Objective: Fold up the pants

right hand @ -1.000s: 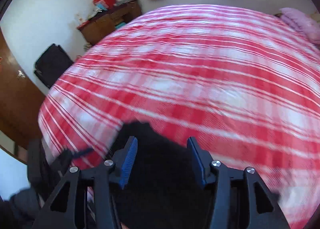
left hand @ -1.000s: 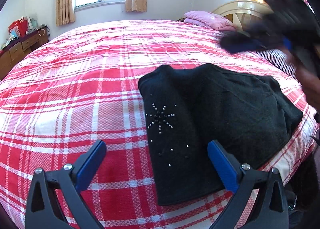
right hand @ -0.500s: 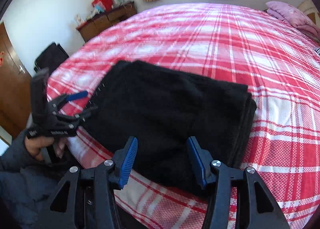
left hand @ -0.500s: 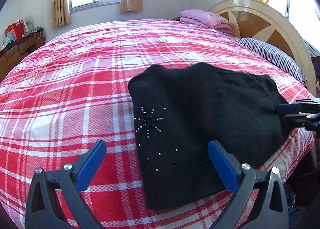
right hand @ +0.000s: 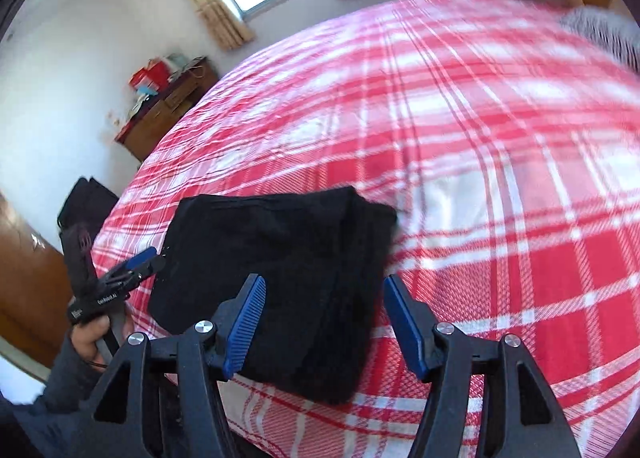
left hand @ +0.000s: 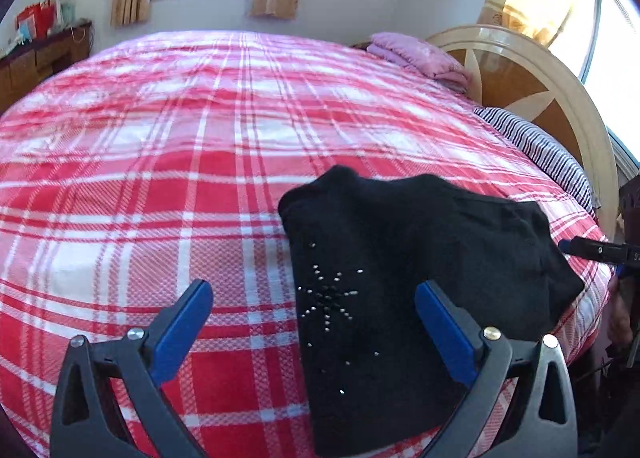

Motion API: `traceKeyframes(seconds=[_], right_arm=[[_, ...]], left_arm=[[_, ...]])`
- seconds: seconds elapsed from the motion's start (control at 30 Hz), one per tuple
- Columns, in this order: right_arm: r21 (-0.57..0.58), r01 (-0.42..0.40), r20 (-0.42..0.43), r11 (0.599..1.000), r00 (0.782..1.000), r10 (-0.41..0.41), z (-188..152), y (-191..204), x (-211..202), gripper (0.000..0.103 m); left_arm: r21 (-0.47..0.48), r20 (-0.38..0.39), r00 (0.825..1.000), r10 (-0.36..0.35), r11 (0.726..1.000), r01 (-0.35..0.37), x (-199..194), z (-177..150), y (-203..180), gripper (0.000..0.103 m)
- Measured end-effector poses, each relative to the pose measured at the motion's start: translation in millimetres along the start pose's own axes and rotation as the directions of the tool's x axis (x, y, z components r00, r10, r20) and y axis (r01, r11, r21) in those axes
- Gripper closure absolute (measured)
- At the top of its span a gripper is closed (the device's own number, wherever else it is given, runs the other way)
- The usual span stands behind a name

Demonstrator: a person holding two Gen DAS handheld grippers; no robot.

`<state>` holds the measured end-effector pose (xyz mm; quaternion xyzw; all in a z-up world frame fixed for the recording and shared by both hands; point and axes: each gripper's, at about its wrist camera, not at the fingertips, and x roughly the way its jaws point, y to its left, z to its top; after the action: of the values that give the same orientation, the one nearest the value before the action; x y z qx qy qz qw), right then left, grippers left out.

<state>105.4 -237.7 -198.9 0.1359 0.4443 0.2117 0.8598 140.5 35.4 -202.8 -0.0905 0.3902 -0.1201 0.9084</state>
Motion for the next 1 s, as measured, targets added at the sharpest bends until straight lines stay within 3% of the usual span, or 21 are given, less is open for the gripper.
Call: traceKeyframes(seconds=[0.17, 0.5, 0.53, 0.6, 0.67, 0.73, 0.77, 0.8, 1.0], right_arm=[[0.021, -0.031, -0.045, 0.999, 0.998, 0.032, -6.0, -4.1, 19.7, 0.040], [0.028, -0.019, -0.029, 0.999, 0.999, 0.020, -3.3, -6.3, 36.4, 0.040], [0.030, -0.023, -0.027, 0.999, 0.999, 0.024, -3.3, -6.6, 35.8, 0.040], [0.026, -0.026, -0.020, 0.999, 0.999, 0.027, -4.0, -6.3, 34.5, 0.046], [0.028, -0.053, -0.013, 0.998, 0.998, 0.053, -5.1, -7.6, 32.5, 0.063], [0.055, -0.104, -0.004, 0.993, 0.995, 0.105, -5.9, -10.9, 29.6, 0.070], [0.055, -0.109, 0.005, 0.992, 0.994, 0.109, -5.6, -10.3, 28.0, 0.072], [0.041, -0.107, 0.014, 0.993, 0.994, 0.107, -5.8, -7.7, 25.6, 0.073], [-0.044, -0.073, 0.054, 0.996, 0.996, 0.076, -1.0, 14.8, 11.2, 0.075]], left_arm=[[-0.007, -0.006, 0.999, -0.033, 0.999, 0.033, 8.0, -2.4, 0.0, 0.000], [0.002, -0.012, 0.994, -0.110, 0.994, 0.110, 18.9, 7.1, -8.2, 0.003], [0.004, -0.012, 0.994, -0.112, 0.994, 0.112, 19.1, 7.6, -8.5, 0.006], [0.009, -0.017, 0.991, -0.130, 0.991, 0.130, 18.7, 8.1, -9.6, 0.035], [-0.005, -0.026, 0.987, -0.158, 0.988, 0.157, 18.6, 8.5, -8.5, 0.049], [-0.012, -0.030, 0.987, -0.157, 0.987, 0.157, 17.5, 8.8, -6.4, 0.063], [-0.018, -0.032, 0.985, -0.167, 0.986, 0.167, 16.5, 9.0, -4.9, 0.079], [-0.030, -0.032, 0.982, -0.185, 0.982, 0.184, 15.2, 9.4, -3.0, 0.085], [-0.050, -0.020, 0.981, -0.193, 0.980, 0.192, 3.4, 12.1, -1.9, 0.090]])
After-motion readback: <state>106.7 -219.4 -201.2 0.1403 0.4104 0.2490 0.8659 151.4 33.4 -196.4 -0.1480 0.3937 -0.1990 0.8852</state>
